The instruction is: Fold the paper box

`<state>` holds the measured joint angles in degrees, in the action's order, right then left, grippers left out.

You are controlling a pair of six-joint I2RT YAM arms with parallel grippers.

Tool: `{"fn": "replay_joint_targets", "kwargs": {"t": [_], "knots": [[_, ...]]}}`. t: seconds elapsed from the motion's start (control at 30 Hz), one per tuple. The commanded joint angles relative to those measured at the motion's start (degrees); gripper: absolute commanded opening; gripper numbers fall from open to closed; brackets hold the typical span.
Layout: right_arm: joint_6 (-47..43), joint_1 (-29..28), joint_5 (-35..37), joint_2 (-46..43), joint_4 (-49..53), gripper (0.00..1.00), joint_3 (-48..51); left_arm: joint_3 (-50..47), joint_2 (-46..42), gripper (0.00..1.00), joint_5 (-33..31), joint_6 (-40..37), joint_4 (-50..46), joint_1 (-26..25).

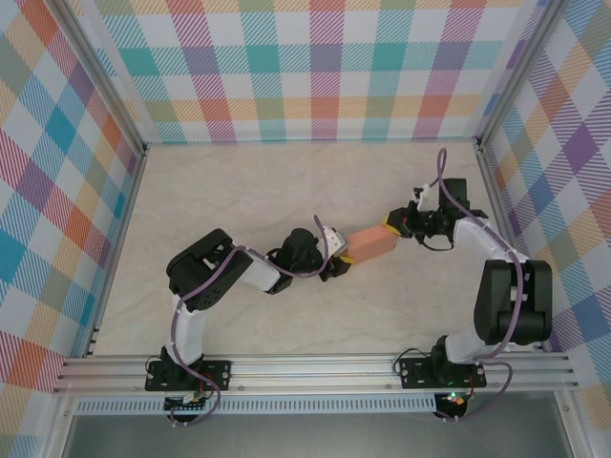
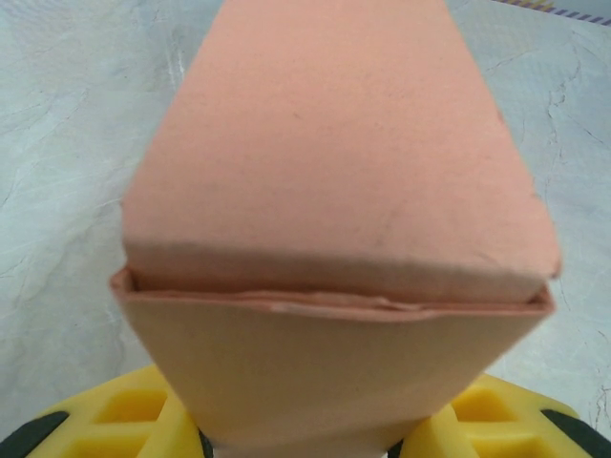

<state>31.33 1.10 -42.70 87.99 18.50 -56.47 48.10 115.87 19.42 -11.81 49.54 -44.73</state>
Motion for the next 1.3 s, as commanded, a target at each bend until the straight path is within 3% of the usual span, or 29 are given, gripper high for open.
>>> {"fn": "replay_joint_targets", "kwargs": {"t": [0.0,0.3,0.43,0.5,0.6,0.7,0.8,0.93,1.03,1.17,1.27], "knots": [[1.70,0.30,0.04,3.85,0.59,0.03,-1.65,-1.27,-1.88,0.36,-0.21,-0.92,-1.77,0.50],[1.78,1.47,1.61,5.32,-6.70,0.03,9.18,-2.55,-3.29,0.36,-0.65,-0.58,0.34,0.47],[6.84,2.07,-3.82,3.74,-7.38,0.05,8.97,-3.09,-7.16,0.36,-1.42,-1.62,-1.86,0.35],[8.31,2.12,-3.92,1.52,-4.24,0.12,6.15,-3.12,-9.66,0.36,-2.85,-3.55,-4.15,0.34],[9.19,2.07,-0.22,-1.79,3.64,0.19,-0.53,-1.34,-14.08,0.36,-3.69,-12.11,-13.98,-0.12],[9.65,2.26,5.64,-4.13,10.40,0.37,-7.39,2.16,-18.06,0.36,-6.92,-24.30,-28.09,-0.94],[10.50,2.35,8.70,-6.88,9.22,0.47,-9.71,3.39,-20.71,0.36,-12.62,-34.94,-35.61,-1.31],[10.76,2.39,15.62,-10.35,7.75,0.53,-8.87,1.85,-20.82,0.39,-21.00,-51.94,-40.54,-1.96],[10.15,2.43,17.77,-11.92,6.64,0.58,-7.25,-0.30,-16.91,0.40,-30.37,-61.22,-36.05,-3.09],[8.51,2.43,17.05,-12.73,5.55,0.61,-5.85,-2.48,-14.92,0.41,-34.89,-63.26,-29.02,-3.41],[7.25,2.41,17.93,-12.53,7.84,0.62,-5.67,-3.96,-13.70,0.55,-39.12,-63.13,-20.49,-3.54]]}}
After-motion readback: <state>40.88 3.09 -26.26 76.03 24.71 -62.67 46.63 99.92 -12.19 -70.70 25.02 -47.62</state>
